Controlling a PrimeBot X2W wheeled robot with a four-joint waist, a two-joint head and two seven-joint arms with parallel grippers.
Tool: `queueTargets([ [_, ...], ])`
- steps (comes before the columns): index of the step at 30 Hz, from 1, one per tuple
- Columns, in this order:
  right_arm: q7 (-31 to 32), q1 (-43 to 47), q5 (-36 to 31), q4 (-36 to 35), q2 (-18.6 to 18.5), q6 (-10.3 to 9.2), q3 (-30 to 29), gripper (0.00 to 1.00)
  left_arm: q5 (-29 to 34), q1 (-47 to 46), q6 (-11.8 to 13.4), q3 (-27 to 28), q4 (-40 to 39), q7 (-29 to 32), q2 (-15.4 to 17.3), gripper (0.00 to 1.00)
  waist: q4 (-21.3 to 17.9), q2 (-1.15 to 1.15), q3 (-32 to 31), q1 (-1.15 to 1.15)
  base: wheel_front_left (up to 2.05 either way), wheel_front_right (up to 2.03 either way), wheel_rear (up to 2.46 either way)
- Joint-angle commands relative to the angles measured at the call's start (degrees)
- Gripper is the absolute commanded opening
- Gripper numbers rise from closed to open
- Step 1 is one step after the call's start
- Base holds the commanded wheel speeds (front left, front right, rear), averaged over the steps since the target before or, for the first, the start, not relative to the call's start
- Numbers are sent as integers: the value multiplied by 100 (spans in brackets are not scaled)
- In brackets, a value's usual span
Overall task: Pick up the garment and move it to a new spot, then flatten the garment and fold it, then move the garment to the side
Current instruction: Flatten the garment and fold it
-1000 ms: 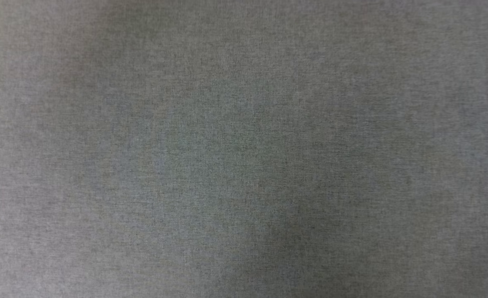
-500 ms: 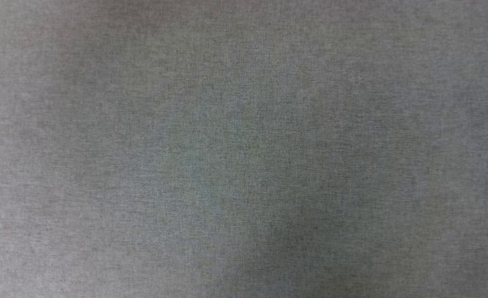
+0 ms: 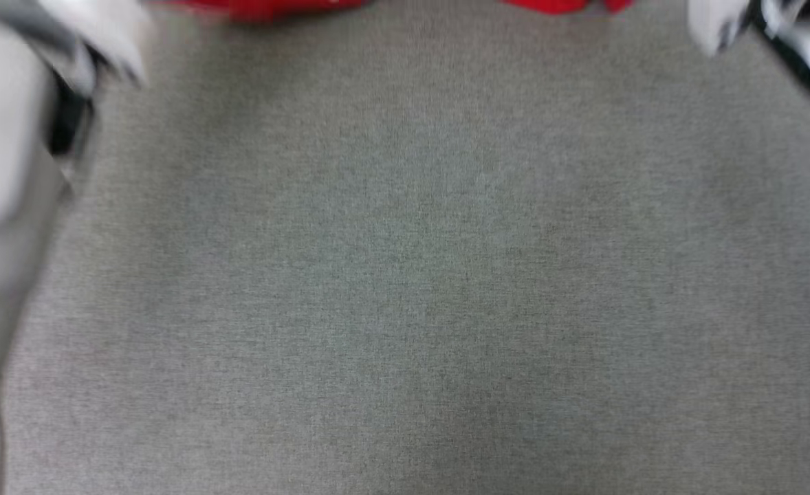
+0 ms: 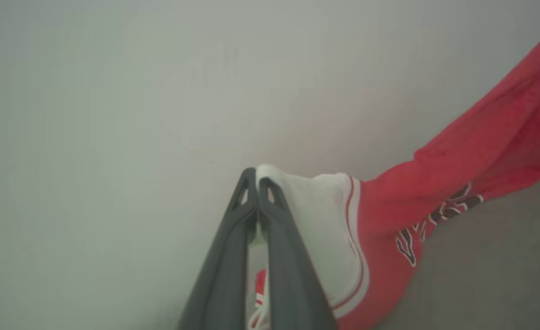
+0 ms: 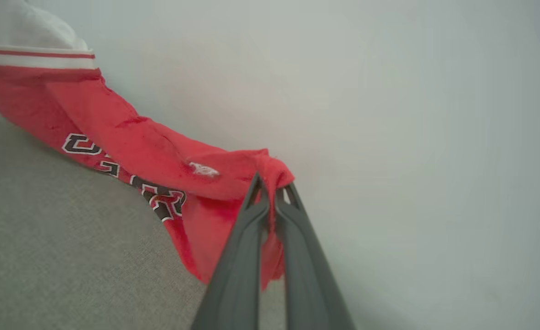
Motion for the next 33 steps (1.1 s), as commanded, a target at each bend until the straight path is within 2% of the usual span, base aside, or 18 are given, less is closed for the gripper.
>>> queueTargets([
  [1,-58,294,105,-79,-96,-5,59,0,-52,409,66,-13,-190,-34,-18,0,10,0,-238,0,0,0,0],
  [7,-131,1475,430,-590,-437,-5,394,0,-232,2191,322,11,-1044,-30,182,0,-1,0,-738,0,0,0,0],
  [17,53,3349,654,-1340,-1164,-5,435,0,-643,4656,765,-33,-2090,-7,651,0,100,0,-1562,0,0,0,0],
  [24,488,4677,867,-2094,-1684,-5,196,0,-962,5926,1094,-194,-2757,239,789,0,261,0,-2057,0,0,0,0],
  [33,1159,6495,891,-3336,-2342,-6,-670,0,-1276,7138,1430,-413,-3457,552,962,0,305,0,-2348,0,0,0,0],
])
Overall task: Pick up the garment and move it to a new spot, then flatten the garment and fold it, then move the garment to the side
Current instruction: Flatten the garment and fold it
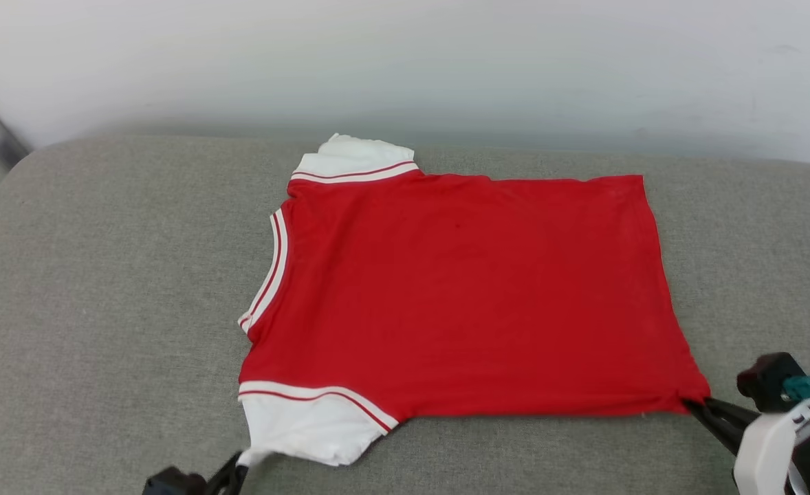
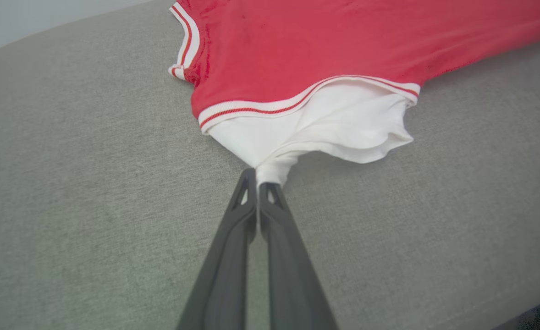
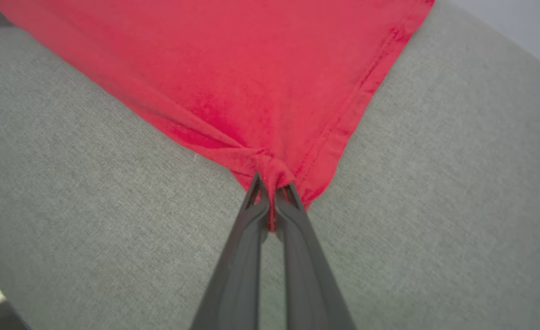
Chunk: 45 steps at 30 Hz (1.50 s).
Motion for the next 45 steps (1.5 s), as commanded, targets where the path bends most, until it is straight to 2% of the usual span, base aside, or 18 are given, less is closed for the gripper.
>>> queueTargets([
  [1,120,333,-25,-171,-67,-5,-244,0,-36,184,83,-17,-101,27,36,0,-6,0,-23,2,0,0,0],
  [13,1199,2563,-405,-1510,101,-5,-1919,0,-394,1169,477,-76,-648,218,224,0,22,0,-302,2,0,0,0],
  [20,1522,2933,-712,-1917,459,-5,-2599,0,-259,850,431,-97,-619,212,155,0,-3,0,-245,2,0,0,0],
  [31,1574,2426,-1022,-2321,772,-5,-3152,0,321,-513,4,-137,-256,263,113,0,-127,0,77,2,0,0,0],
  [40,1604,1652,-1071,-2344,827,-5,-3217,0,679,-1866,-466,-110,308,301,2,0,-316,0,605,2,0,0,0],
  [45,1608,1382,-1086,-2311,808,-5,-3174,0,745,-2367,-609,-91,645,264,-134,0,-396,0,891,2,0,0,0],
])
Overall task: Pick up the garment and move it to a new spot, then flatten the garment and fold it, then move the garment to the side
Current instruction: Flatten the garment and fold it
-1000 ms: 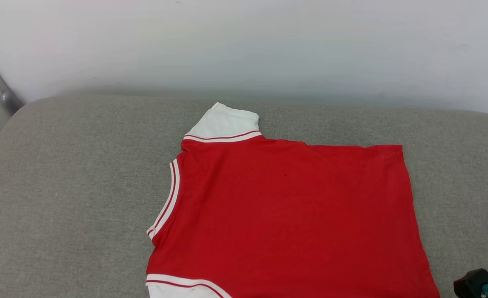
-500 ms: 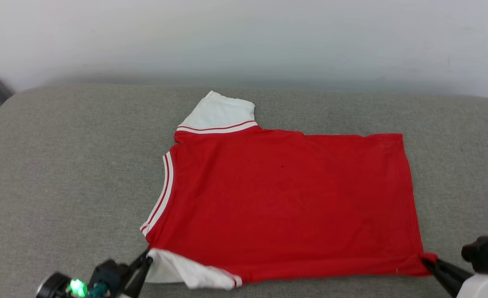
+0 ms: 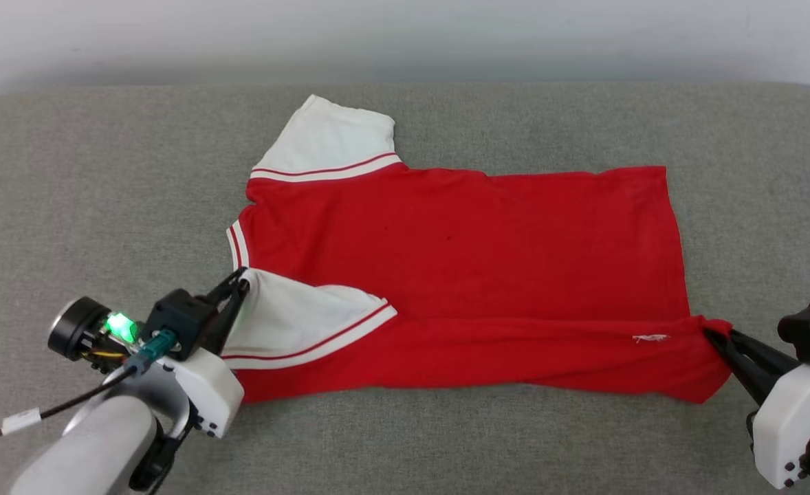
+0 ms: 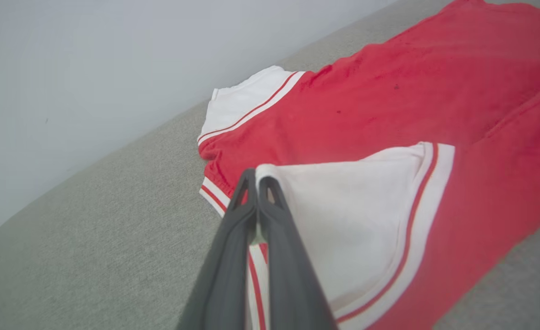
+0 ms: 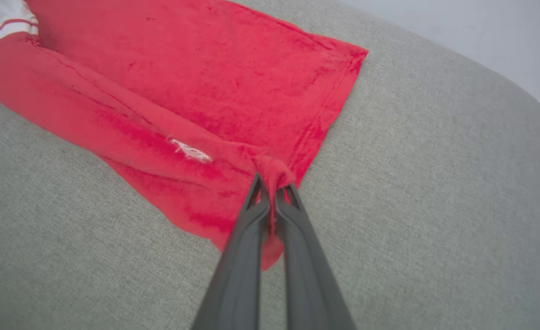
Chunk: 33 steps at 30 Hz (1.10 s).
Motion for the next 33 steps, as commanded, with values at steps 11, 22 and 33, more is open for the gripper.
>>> queueTargets([
  [11,31,-884,94,608,120,-5,411,0,108,-886,-256,46,1092,-197,-201,0,-175,0,858,-1,0,0,0],
  [22,-124,-1426,280,1398,75,-5,1006,15,58,-1187,-589,-124,2213,-427,-568,0,-129,0,927,-1,0,0,0],
  [33,-687,-1171,158,1451,-28,-5,794,100,51,-1366,-590,-107,2323,-454,-483,100,72,0,172,-1,0,0,0],
])
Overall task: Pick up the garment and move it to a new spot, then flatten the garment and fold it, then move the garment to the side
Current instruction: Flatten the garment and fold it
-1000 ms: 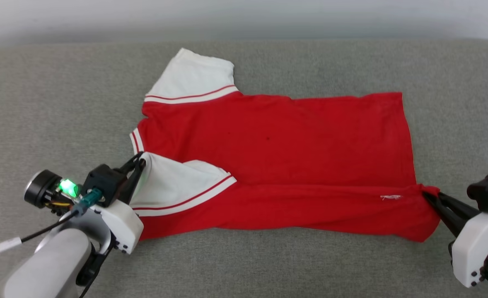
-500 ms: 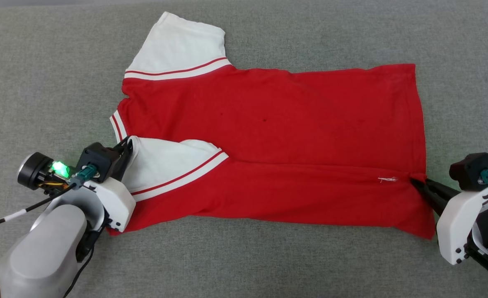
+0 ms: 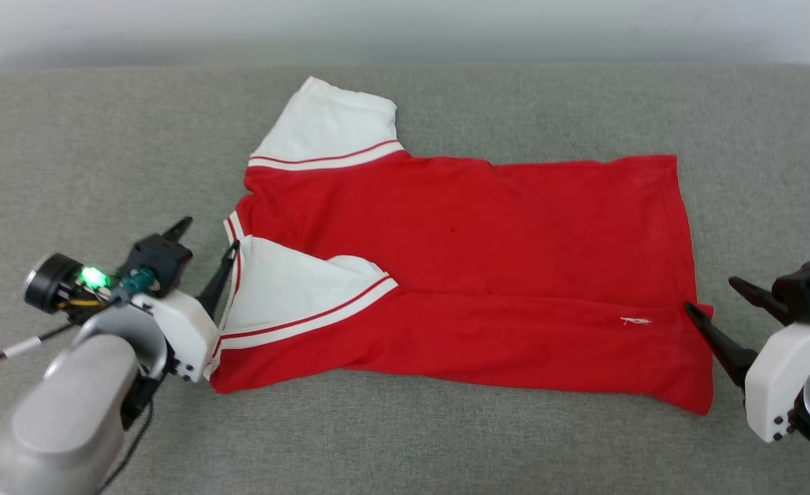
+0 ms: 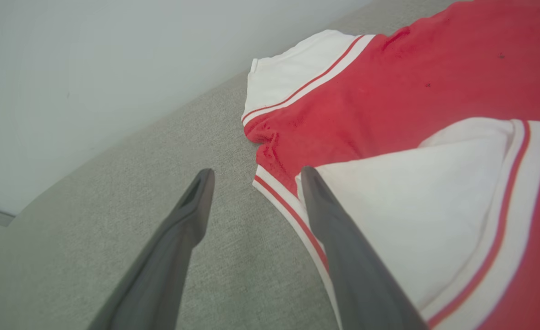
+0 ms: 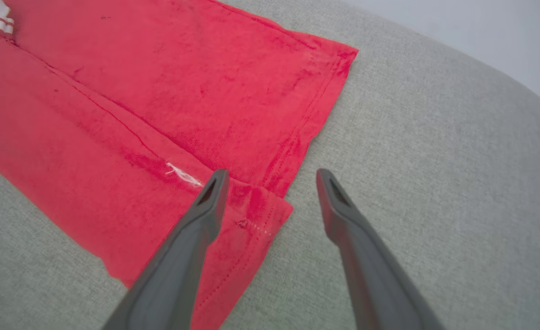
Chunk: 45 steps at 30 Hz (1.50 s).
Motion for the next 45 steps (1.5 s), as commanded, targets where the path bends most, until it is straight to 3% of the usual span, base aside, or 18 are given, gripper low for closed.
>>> queueTargets([
  [1,-36,137,-56,-34,1,-5,-36,100,-2,-135,3,26,-94,103,94,100,92,0,-193,0,0,0,0],
  [7,-78,439,-120,-96,121,-5,-260,100,-104,-371,-213,-101,-533,894,309,100,227,0,-423,0,0,0,0],
  [13,-33,638,-196,-136,297,-5,-349,100,-875,-599,-518,-321,-910,2601,484,100,259,0,-573,0,0,0,0],
  [20,35,613,-227,-203,407,-5,-257,100,-1975,-808,-570,-780,-1328,4539,731,100,154,0,-635,0,0,0,0],
  [26,57,491,-247,-250,401,-5,-135,100,-2561,-910,-574,-1313,-1641,5650,1003,100,-5,0,-534,0,0,0,0],
  [30,59,381,-268,-260,404,-5,-48,100,-2715,-879,-575,-1536,-1571,5929,1092,100,-112,0,-411,0,0,0,0],
  [43,4,63,-230,-155,432,-5,130,100,-2940,-590,-571,-2122,-954,5918,904,100,-316,0,-91,0,0,0,0],
  [44,1,36,-221,-149,409,-5,131,100,-2961,-594,-571,-2152,-946,5876,879,45,-316,0,-94,0,0,0,0],
  [45,-6,2,-207,-147,387,-5,132,100,-3002,-599,-571,-2181,-941,5838,855,0,-311,0,-103,0,0,0,0],
])
